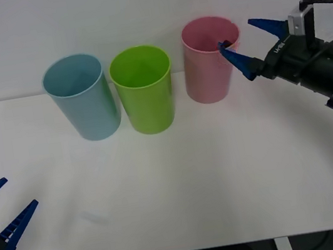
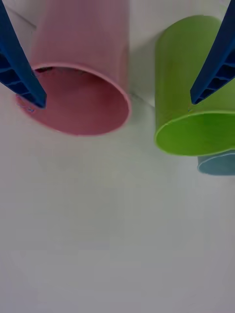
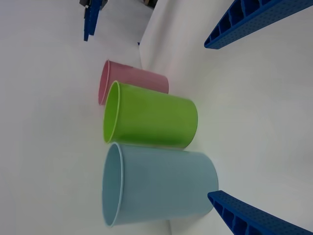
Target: Grasp the object on the table and drop it into the matching bin: aluminum can to the light blue bin, PET bottle to the pink bin.
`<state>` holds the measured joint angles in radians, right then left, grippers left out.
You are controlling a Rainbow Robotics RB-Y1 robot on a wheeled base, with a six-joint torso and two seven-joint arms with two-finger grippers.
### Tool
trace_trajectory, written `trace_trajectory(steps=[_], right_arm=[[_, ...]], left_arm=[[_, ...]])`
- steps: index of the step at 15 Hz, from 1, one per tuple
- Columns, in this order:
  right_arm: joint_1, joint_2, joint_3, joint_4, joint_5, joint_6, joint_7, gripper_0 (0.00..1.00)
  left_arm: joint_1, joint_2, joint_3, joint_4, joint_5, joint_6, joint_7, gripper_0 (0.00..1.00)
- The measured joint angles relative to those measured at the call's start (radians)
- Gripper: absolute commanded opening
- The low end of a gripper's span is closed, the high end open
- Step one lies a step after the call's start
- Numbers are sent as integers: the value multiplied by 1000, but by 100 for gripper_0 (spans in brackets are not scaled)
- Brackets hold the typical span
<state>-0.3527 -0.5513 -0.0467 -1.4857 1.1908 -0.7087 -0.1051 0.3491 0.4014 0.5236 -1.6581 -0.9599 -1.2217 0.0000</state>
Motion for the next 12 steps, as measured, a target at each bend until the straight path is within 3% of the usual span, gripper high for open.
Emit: trace_trajectory(steps=[5,12], right_arm=[[149,0,-49,-83,-19,-96,55,100],[306,10,-133,-94,-34,-269,201,100]], left_arm=[[0,0,0,0,0,0,0,100],[0,0,0,0,0,0,0,100]])
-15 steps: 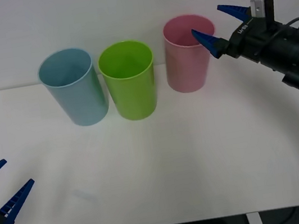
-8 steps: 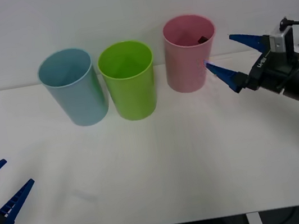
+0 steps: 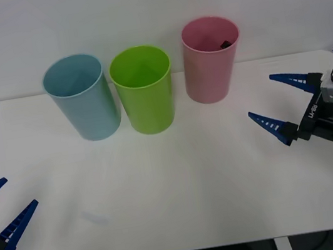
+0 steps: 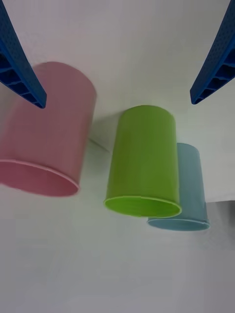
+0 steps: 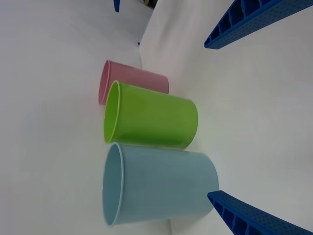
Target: Grasp the object on the table and drop it into the matching bin: aluminum can to the light blue bin, PET bottle to the pink bin.
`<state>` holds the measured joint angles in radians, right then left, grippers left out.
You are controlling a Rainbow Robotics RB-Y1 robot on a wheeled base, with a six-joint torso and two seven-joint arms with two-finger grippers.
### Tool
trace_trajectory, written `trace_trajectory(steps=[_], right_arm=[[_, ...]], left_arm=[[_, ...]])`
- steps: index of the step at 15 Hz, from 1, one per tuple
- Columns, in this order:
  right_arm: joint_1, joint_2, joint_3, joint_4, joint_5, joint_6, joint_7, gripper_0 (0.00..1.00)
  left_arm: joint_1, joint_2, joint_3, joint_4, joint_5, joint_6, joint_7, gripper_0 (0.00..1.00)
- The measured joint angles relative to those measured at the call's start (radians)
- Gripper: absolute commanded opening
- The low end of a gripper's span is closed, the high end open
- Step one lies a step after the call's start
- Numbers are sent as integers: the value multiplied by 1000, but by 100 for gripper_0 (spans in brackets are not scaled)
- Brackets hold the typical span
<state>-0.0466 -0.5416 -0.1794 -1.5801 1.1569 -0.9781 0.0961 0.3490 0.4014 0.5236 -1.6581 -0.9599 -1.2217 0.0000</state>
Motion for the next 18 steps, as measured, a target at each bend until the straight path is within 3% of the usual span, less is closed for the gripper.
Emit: trace_trajectory(steps=[7,18], right_arm=[[158,53,-105,0,-1,-173,4,100],[266,88,-135,0,-23,-198,5,100]], left_arm=[[0,0,0,0,0,0,0,100],[0,0,0,0,0,0,0,100]])
